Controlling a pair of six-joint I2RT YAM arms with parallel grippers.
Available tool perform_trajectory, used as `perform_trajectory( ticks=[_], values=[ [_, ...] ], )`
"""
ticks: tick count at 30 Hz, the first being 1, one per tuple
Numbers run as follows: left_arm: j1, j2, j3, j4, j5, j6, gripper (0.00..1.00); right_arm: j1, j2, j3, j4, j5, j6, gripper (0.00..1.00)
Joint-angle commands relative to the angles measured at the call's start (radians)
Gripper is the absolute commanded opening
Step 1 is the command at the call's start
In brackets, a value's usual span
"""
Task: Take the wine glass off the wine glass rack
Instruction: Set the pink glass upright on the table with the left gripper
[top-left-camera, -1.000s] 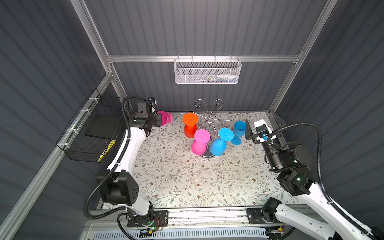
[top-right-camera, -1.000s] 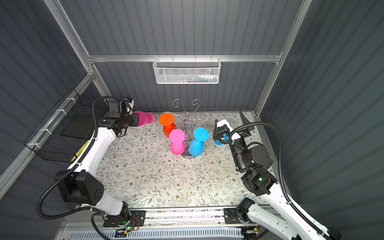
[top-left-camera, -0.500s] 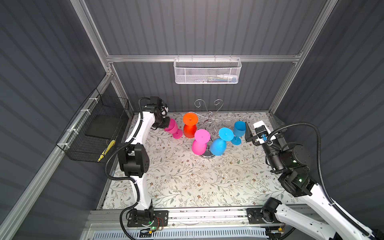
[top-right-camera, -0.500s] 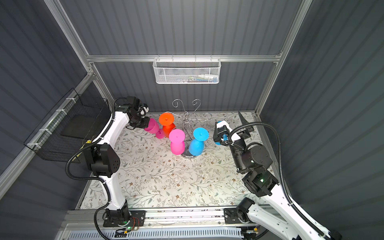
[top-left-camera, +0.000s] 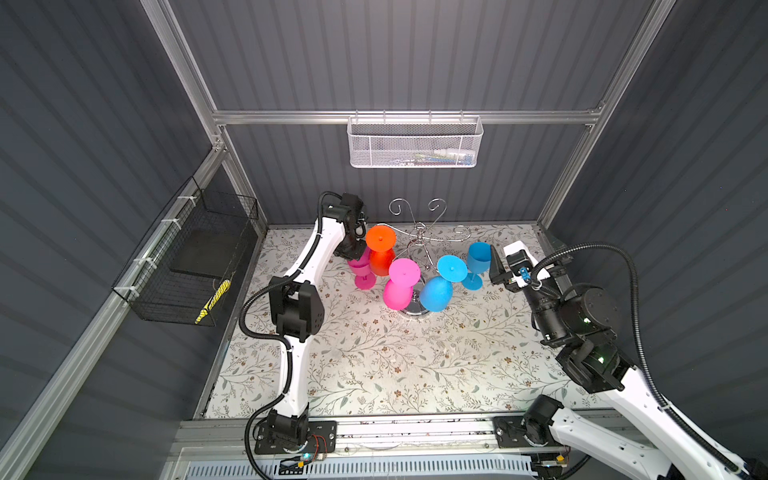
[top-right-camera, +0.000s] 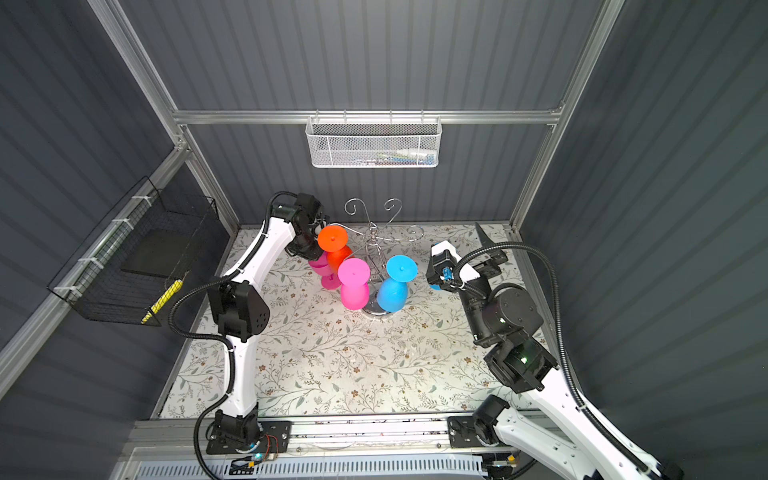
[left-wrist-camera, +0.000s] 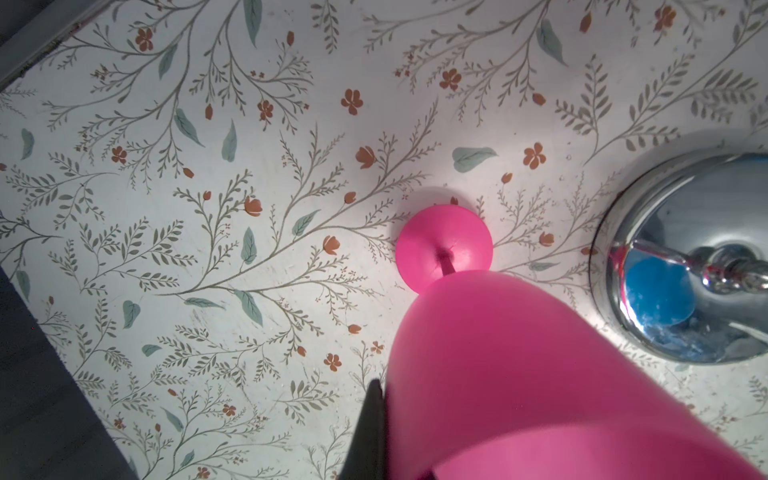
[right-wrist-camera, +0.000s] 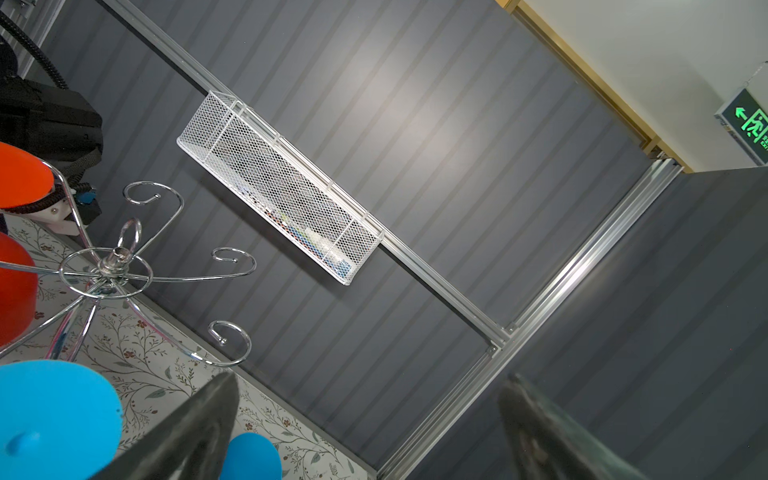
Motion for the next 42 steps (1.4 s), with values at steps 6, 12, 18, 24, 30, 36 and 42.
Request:
perform_trajectory(
  ticks=[6, 12, 18, 24, 30, 36, 42],
  values=[
    [0.007, -0.01, 0.018, -0.065, -0.1, 0.045, 0.0, -0.008, -0.014, 0.02, -0.008, 0.02, 0.012, 0.99],
    [0.007, -0.005, 0.009, -0.068, -0.08, 0.057, 0.0, -0.007, -0.006, 0.025, -0.015, 0.021, 0.022, 0.99],
    [0.007, 0.006, 0.003, -0.063, -0.069, 0.064, 0.0, -0.007, -0.005, 0.038, -0.04, 0.026, 0.033, 0.99],
    [0.008, 0.012, 0.001, -0.05, -0.054, 0.058, 0.0, -0.008, -0.006, 0.045, -0.053, 0.025, 0.041, 0.99],
    [0.008, 0.015, -0.006, -0.044, -0.048, 0.053, 0.02, -0.008, -0.006, 0.05, -0.063, 0.023, 0.053, 0.99],
    [0.009, 0.011, -0.012, -0.038, -0.06, 0.046, 0.13, -0.007, -0.003, 0.053, -0.066, 0.021, 0.053, 0.99],
    [0.024, 0.006, -0.011, -0.028, -0.068, 0.026, 0.24, -0.008, -0.002, 0.05, -0.069, 0.016, 0.064, 0.99]
  ],
)
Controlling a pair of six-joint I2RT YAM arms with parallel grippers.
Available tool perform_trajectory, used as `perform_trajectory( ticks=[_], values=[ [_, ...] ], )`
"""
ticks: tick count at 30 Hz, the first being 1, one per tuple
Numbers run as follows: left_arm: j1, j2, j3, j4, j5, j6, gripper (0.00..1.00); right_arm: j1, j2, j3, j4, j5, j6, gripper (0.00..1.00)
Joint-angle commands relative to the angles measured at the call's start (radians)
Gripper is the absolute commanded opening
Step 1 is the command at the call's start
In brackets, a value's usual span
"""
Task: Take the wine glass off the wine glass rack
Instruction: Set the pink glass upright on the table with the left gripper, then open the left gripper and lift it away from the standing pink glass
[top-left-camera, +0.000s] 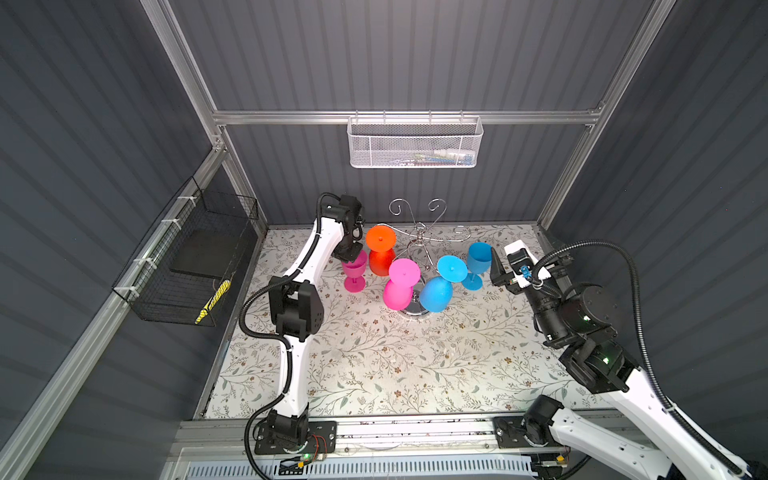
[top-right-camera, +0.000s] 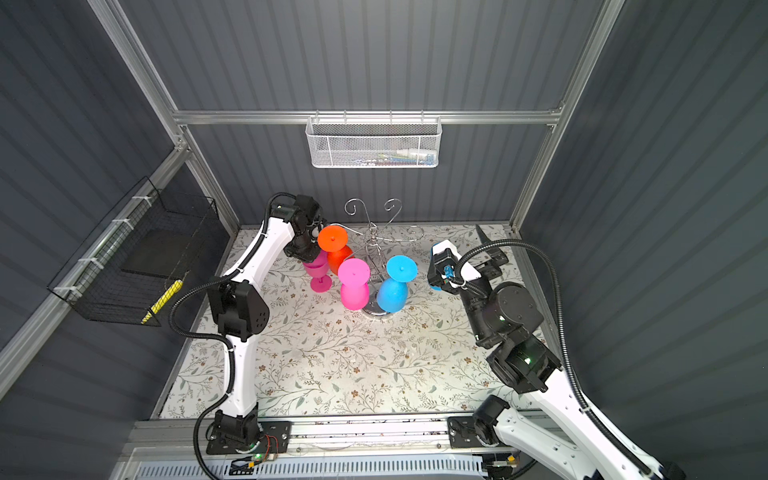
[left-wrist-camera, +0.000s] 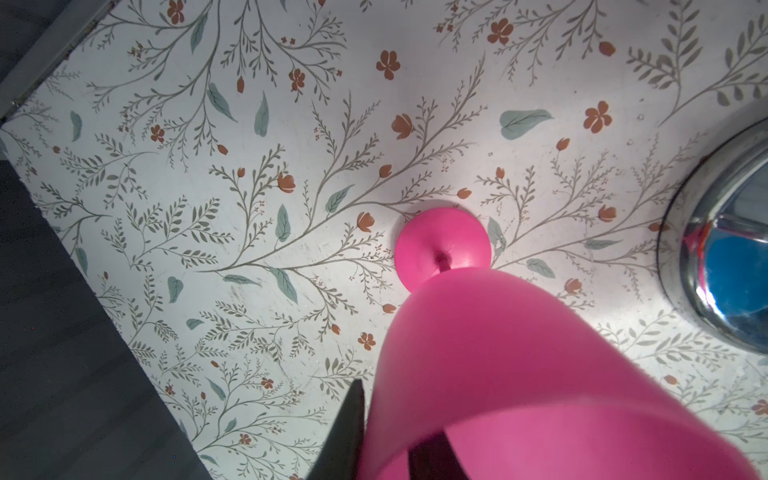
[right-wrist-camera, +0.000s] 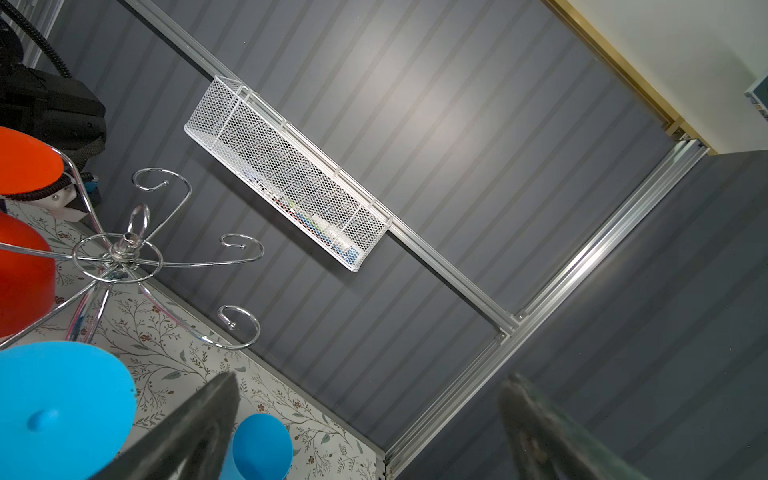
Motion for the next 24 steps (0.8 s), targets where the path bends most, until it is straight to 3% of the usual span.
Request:
perform_trajectory(
  ticks=[1, 12, 24],
  values=[
    [0.017, 0.002, -0.009, 0.001, 0.005, -0.018, 0.25, -0.003, -0.004, 0.023, 0.011, 0.009, 0.018, 0.99],
    [0.056, -0.058, -0.025, 0.059, 0.098, -0.049, 0.56, -0.002, -0.002, 0.03, 0.01, 0.011, 0.035, 0.99],
    [0.141, -0.272, -0.15, 0.215, 0.28, -0.174, 0.67, -0.006, 0.005, 0.02, 0.137, 0.024, 0.096, 0.99]
  ],
)
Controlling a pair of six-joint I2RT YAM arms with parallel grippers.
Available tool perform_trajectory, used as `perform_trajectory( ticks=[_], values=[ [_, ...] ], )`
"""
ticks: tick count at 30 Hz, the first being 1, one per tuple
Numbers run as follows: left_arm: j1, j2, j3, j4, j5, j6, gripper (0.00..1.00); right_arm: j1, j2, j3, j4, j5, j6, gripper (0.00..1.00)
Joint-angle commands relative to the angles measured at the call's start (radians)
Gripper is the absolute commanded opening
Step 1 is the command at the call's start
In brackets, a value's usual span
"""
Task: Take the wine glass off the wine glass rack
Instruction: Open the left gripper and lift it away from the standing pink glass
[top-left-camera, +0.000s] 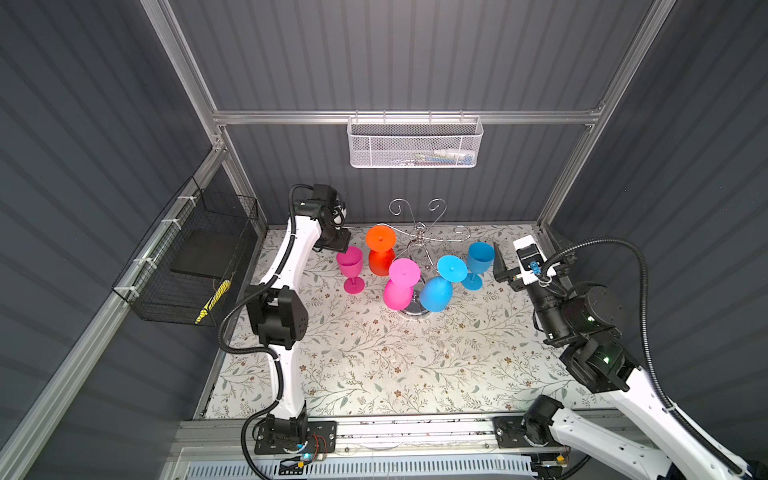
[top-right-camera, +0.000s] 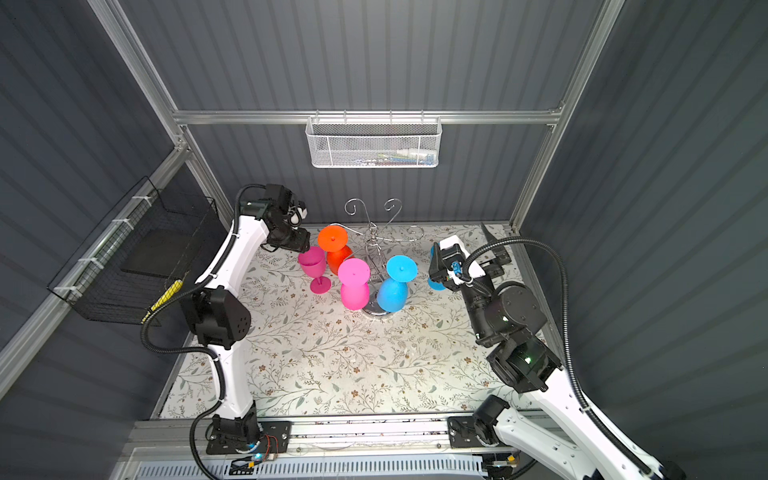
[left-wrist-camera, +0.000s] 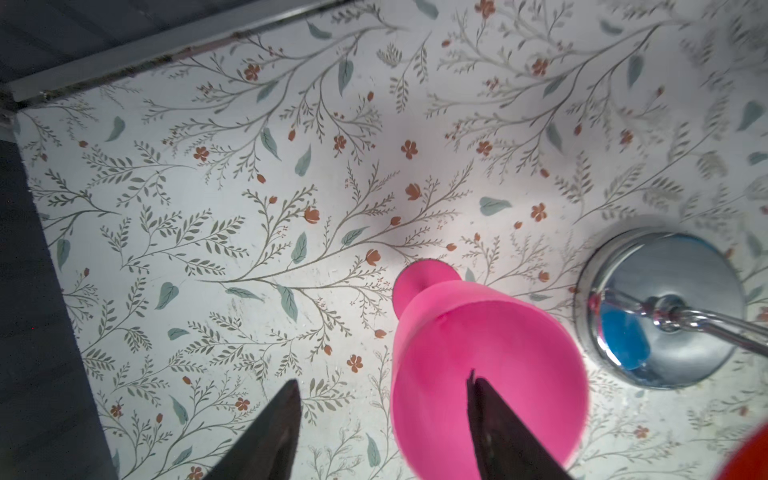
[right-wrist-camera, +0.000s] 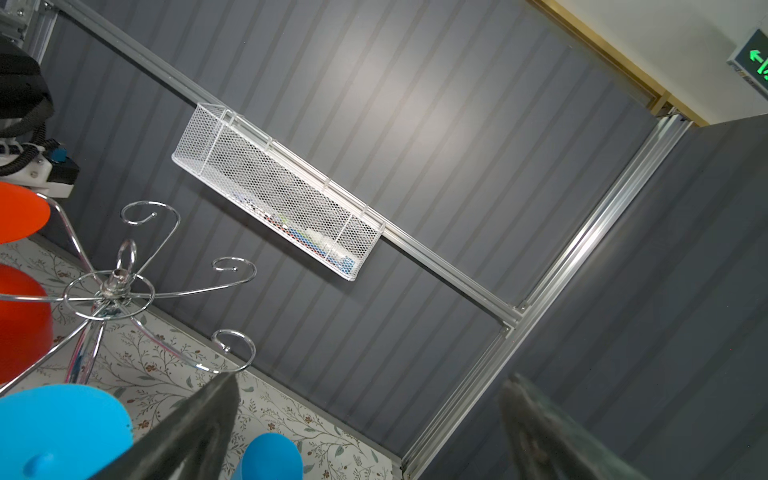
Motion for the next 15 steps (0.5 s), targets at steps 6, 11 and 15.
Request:
perform_trajectory(
  ticks=[6, 11, 15],
  values=[
    [0.048, -0.216, -0.096, 0.09, 0.113, -0.092, 0.7, -0.006, 0.013, 0.033, 0.068, 0.013, 0.123, 0.99],
    [0.067, -0.404, -0.246, 0.244, 0.148, -0.135, 0.71, -0.016, 0.023, 0.111, -0.061, 0.078, 0.374, 0.99],
    [0.067, -0.64, -0.552, 0.609, 0.302, -0.222, 0.72, -0.032, 0.054, 0.178, -0.239, 0.101, 0.603, 0.99]
  ],
)
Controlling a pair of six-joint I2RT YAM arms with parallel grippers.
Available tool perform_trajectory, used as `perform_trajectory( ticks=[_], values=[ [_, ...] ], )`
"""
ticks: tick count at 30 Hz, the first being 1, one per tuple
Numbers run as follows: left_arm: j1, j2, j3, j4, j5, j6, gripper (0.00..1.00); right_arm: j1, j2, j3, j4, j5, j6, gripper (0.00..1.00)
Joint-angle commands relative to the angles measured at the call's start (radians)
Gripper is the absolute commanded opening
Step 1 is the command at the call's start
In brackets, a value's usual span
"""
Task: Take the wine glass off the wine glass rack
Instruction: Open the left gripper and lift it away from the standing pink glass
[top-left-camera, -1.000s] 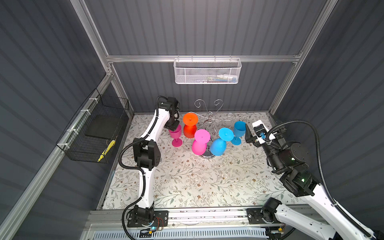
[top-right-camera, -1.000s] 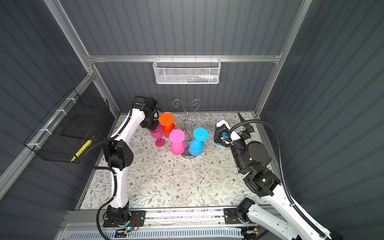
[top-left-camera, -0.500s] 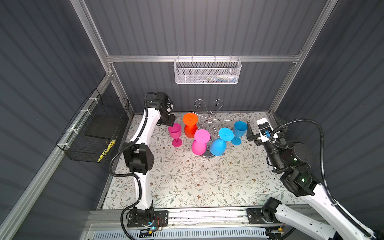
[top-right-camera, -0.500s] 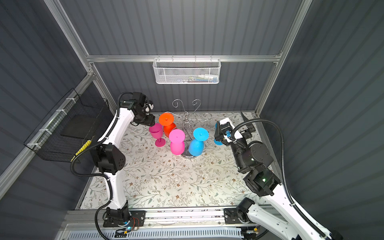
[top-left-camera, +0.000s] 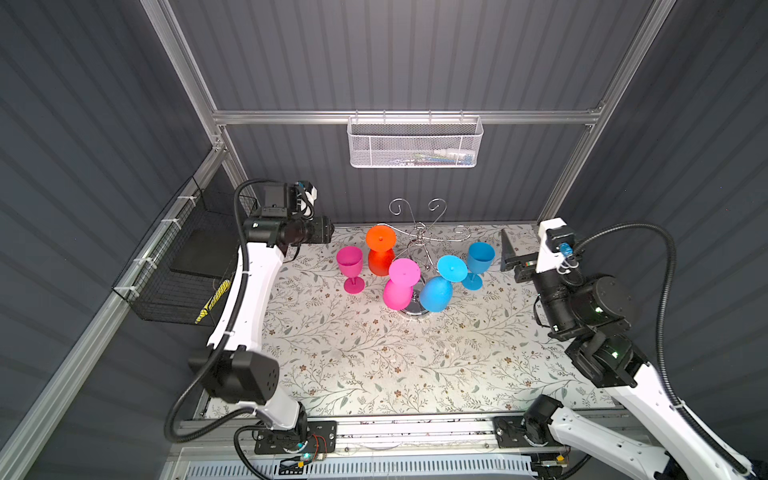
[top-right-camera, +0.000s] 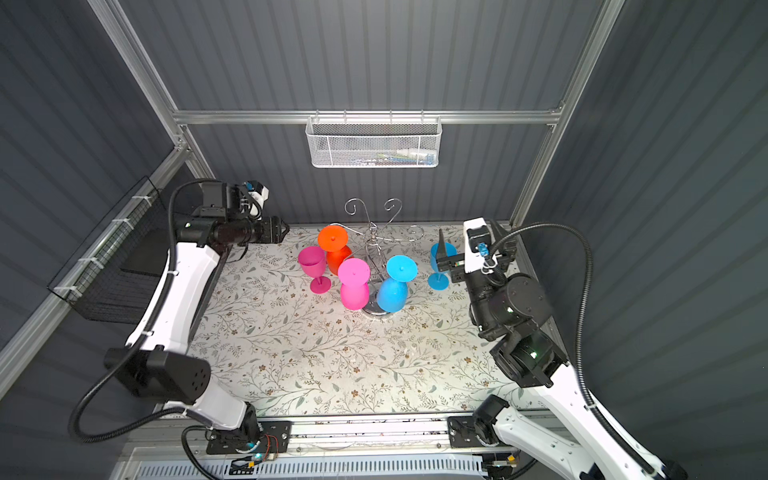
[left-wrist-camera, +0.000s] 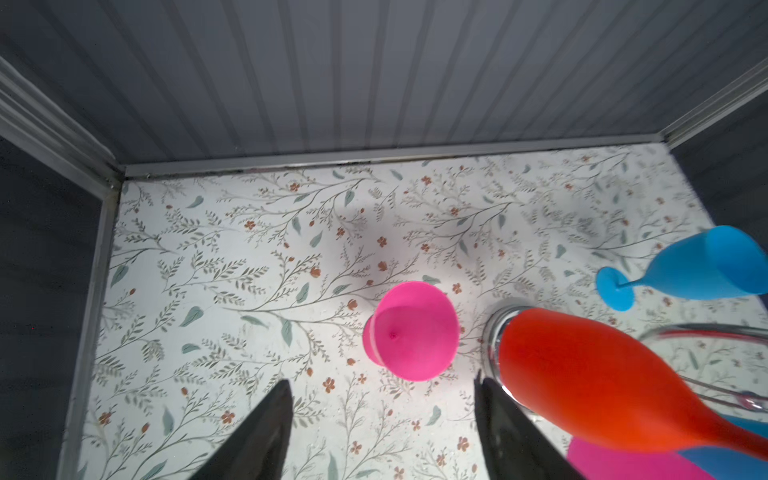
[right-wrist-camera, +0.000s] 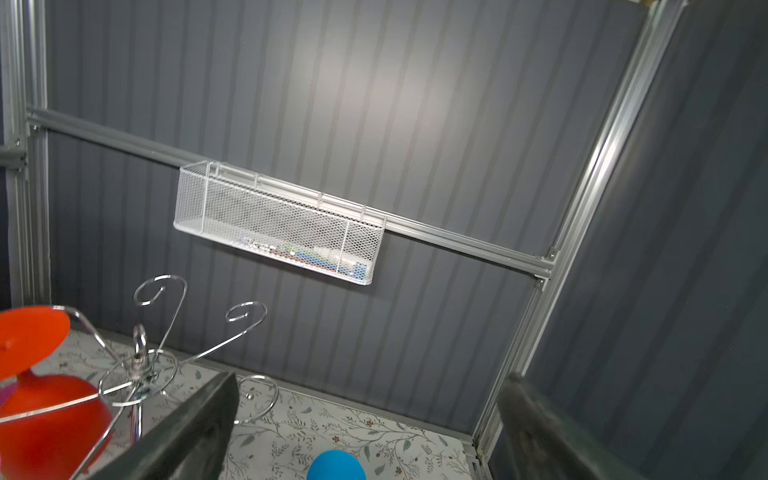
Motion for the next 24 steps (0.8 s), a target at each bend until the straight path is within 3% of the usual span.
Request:
perform_trajectory(
  ticks=[1, 3, 7, 11, 15, 19, 24],
  values=[
    [0.002, -0.163, -0.189, 0.356, 0.146, -0.11, 0.73, -0.013, 0.016, 0.055, -0.148, 0.053, 0.259, 0.99],
    [0.002, -0.213, -0.267, 0.461, 0.146, -0.118, 0.73, -0.027, 0.033, 0.068, -0.185, 0.056, 0.328, 0.99],
    [0.002, -0.218, -0.288, 0.492, 0.114, -0.094, 0.74, -0.078, 0.057, 0.064, -0.216, 0.01, 0.464, 0.99],
    [0.002, -0.204, -0.26, 0.524, 0.222, -0.106, 0.74, -0.184, 0.107, 0.091, -0.3, -0.14, 0.65, 0.99],
    [0.002, -0.177, -0.245, 0.474, 0.274, -0.055, 0.74, -0.25, 0.172, 0.093, -0.321, -0.326, 0.678, 0.99],
    [0.002, -0.204, -0.314, 0.599, 0.355, -0.15, 0.74, -0.268, 0.189, 0.049, -0.26, -0.34, 0.753, 0.99],
    [0.002, -0.165, -0.218, 0.473, 0.442, -0.147, 0.74, -0.301, 0.204, 0.063, -0.273, -0.388, 0.806, 0.99]
  ],
)
